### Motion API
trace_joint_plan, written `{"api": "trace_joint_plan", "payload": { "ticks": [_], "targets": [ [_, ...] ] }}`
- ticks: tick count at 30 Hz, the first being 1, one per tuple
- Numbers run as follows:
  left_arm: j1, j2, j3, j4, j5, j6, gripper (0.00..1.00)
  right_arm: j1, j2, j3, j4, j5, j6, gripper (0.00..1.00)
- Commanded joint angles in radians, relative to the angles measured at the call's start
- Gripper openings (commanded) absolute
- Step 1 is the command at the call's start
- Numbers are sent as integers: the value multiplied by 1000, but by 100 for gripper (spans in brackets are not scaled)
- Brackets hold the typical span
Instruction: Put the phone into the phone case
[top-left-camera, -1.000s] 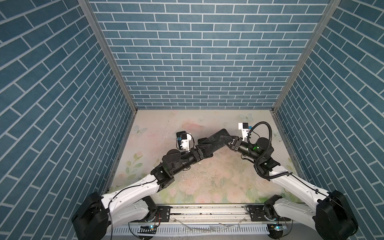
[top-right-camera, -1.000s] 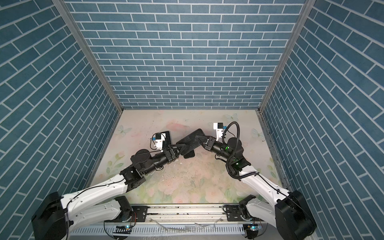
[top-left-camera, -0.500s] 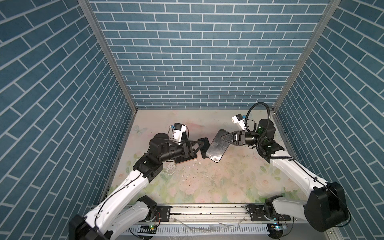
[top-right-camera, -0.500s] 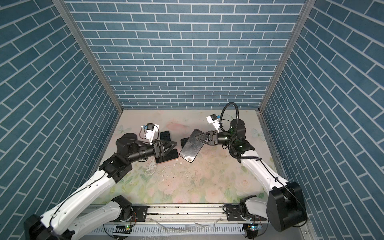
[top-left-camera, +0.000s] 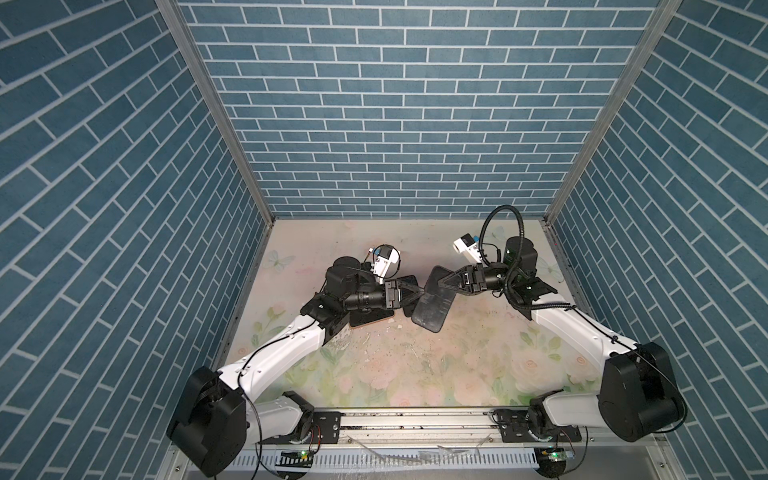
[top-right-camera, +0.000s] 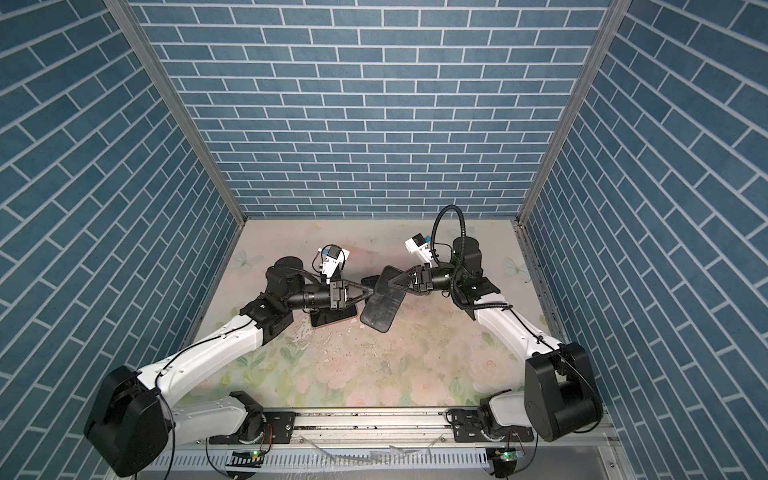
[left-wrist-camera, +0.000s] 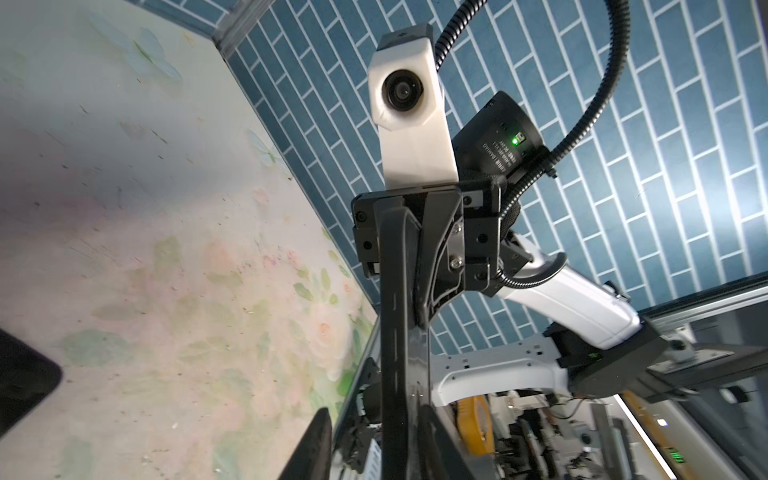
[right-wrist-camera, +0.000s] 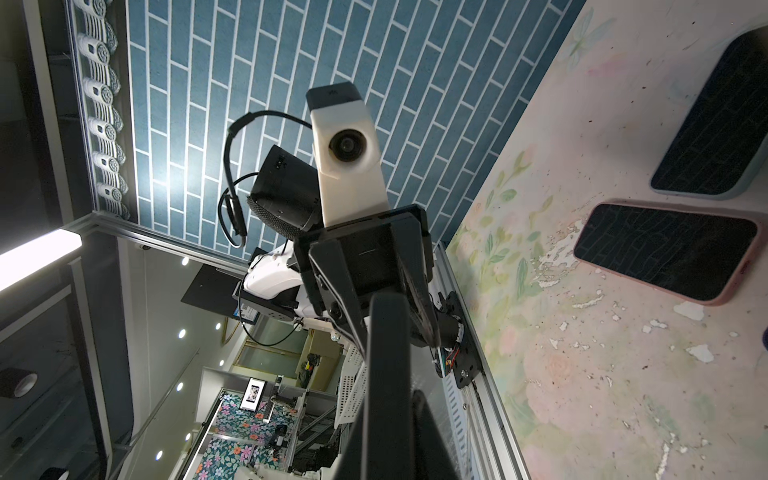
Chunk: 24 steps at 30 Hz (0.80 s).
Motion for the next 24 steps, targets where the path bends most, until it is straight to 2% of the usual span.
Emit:
{"api": "trace_joint_plan", "payload": {
  "ticks": [1, 12, 16, 19, 23, 24],
  "targets": [
    [-23, 27, 6, 171, 38, -87, 27, 4, -1, 27, 41, -46, -24, 0],
    [-70, 43, 25, 159, 12, -85, 0, 4, 12, 24, 51, -27, -34, 0],
    [-69, 22, 15, 128, -2, -69, 0, 3, 12, 29, 20, -8, -61, 0],
    [-69, -5, 11, 81, -22, -42, 0, 3, 0, 48, -124, 16, -165, 0],
    [-67, -49, 14, -62, -79, 44, 0, 3, -30, 124, -513, 108, -436, 0],
    [-65, -62, 17, -120, -114, 73, 6, 2, -36, 137, -580, 141, -475, 0]
  ]
}}
